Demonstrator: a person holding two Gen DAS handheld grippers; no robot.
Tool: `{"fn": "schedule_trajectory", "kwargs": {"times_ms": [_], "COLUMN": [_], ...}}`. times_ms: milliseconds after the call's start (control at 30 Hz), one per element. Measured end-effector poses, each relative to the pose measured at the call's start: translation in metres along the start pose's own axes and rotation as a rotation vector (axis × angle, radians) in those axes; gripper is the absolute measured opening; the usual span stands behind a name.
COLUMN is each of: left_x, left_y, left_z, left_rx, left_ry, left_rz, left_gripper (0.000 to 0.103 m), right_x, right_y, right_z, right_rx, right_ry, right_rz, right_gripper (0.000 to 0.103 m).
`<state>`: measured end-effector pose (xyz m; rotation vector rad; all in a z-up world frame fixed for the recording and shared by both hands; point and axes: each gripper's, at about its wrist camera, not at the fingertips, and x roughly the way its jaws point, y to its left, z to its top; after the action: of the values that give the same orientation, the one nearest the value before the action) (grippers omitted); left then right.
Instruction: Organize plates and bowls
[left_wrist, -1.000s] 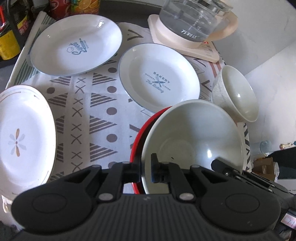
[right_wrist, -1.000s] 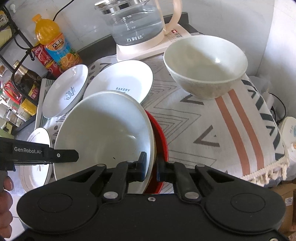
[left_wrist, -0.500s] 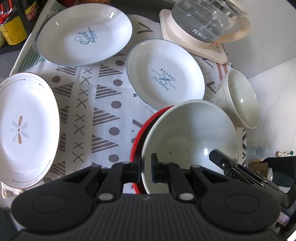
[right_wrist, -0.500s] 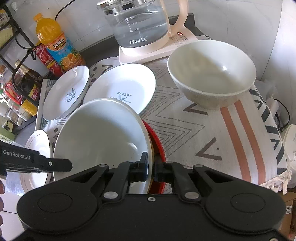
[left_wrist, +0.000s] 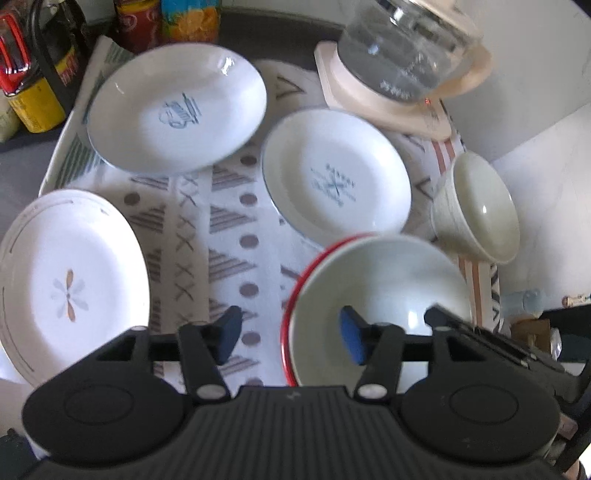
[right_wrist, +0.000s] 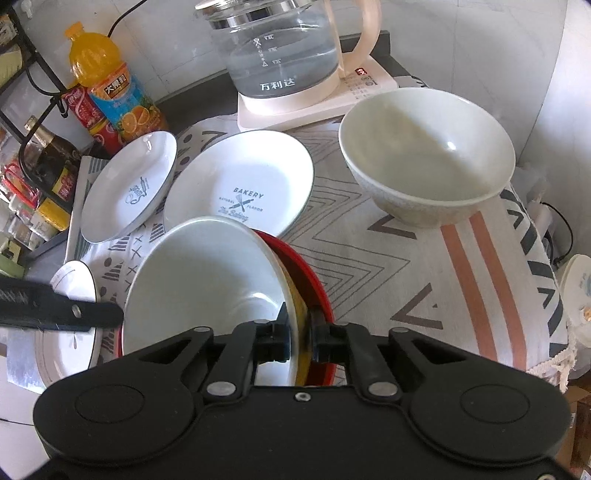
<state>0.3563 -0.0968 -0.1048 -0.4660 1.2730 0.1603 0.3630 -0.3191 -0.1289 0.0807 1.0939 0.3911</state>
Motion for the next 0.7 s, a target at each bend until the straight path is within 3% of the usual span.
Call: {"fn": "schedule_trajectory", "kwargs": {"times_ms": [167, 267, 700], "left_x": [0.004, 0.003, 0.001], "left_y": [0.004, -0.002, -0.05], "left_z": [0.01, 0.016, 0.048], "left_rx": [-0.025, -0.004, 0.091], "left_ry": [-0.001, -0.027, -0.1], "left_rz": [-0.025, -0.025, -0.089], "left_gripper": [0.059, 0.06, 0.062], "right_x": [-0.014, -0.031, -0.056], "right_y": [0.001, -0.001, -0.055], "right_z": [0.002, 0.006, 0.035], "right_rx": [0.023, 0.025, 0.16], "right_ry": [-0.003, -0.062, -0.172], "right_rz": [0.048, 0.035, 0.006], "right_gripper": [0.032, 0.057, 0.059]}}
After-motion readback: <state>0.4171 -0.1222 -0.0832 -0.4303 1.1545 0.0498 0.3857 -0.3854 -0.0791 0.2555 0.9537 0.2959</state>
